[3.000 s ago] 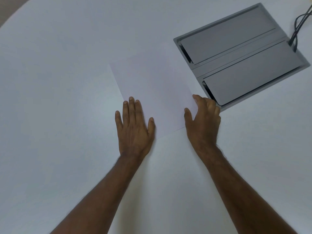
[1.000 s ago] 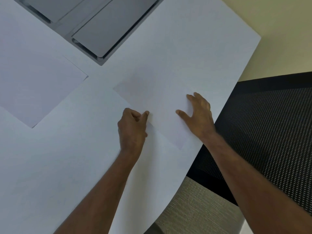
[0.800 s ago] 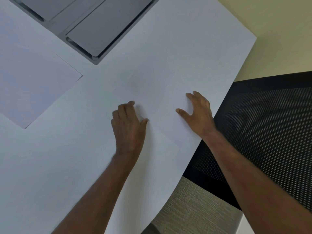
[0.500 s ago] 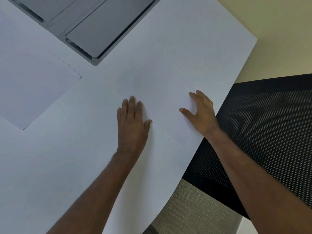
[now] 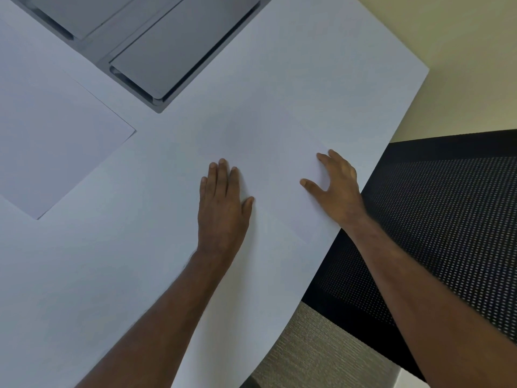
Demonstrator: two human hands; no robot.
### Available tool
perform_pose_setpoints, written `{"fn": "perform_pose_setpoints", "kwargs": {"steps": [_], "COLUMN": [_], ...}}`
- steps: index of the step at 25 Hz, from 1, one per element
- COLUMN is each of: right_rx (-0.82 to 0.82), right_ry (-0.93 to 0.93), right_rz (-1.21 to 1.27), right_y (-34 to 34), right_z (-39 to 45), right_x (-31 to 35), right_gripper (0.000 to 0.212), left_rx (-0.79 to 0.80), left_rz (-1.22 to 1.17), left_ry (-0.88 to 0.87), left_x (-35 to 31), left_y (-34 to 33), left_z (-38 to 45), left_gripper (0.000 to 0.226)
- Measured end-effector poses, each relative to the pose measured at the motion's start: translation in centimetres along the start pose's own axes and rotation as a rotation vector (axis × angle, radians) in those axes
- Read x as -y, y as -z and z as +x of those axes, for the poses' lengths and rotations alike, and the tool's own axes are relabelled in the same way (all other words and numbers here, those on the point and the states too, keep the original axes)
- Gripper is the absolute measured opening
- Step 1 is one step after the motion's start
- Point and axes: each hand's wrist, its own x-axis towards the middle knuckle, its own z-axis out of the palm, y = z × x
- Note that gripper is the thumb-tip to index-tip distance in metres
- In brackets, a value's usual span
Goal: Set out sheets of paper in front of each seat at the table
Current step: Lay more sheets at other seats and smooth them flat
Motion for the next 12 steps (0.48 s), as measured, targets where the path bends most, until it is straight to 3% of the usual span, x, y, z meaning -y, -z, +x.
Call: {"fn": "perform_pose_setpoints", "kwargs": {"steps": [7, 12], "right_rx": [0.0, -0.285], "right_ry": [0.003, 0.076], "right_rz": [-0.024, 0.119], "right_y": [0.2, -1.4], "right_z": [-0.1, -1.2], "right_x": [0.4, 5.6], "right_gripper": [0.073, 0.048], "left_rx": [-0.024, -0.126], "left_rz": [-0.017, -0.036], "left_ry": [-0.003, 0.017], "left_x": [0.1, 2.7], "left_y": [0.3, 2.6], "left_z": [-0.1, -0.4], "left_gripper": [0.065, 0.06]}}
